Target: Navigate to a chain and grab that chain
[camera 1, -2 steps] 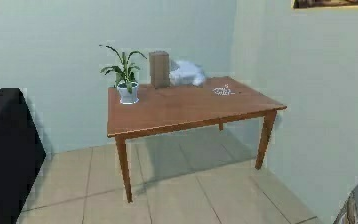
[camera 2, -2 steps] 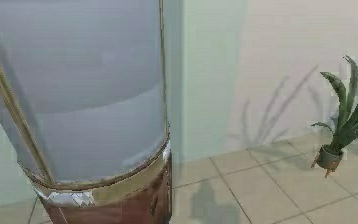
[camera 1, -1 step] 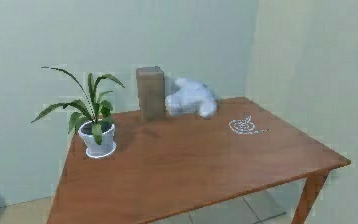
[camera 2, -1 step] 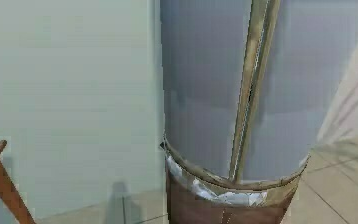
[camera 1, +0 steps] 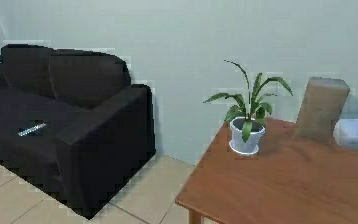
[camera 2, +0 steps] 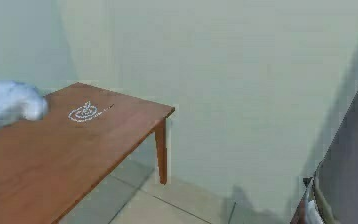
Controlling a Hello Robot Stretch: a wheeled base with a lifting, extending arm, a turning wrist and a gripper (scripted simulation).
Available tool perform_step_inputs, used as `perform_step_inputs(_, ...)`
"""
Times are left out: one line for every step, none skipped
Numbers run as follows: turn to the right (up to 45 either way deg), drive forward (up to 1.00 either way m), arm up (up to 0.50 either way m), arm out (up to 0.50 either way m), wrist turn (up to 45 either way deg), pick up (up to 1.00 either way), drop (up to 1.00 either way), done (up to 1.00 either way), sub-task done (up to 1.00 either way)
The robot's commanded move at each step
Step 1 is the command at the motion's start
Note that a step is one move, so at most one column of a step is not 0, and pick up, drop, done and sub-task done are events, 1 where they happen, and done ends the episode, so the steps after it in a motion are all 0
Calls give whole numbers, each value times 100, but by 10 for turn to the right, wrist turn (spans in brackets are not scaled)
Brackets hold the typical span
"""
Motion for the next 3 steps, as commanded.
perform_step_inputs(-180,0,0,0,0,0,0,0,0)
perform_step_inputs(450,0,0,0,0,0,0,0,0)
perform_step_inputs(450,0,0,0,0,0,0,0,0)
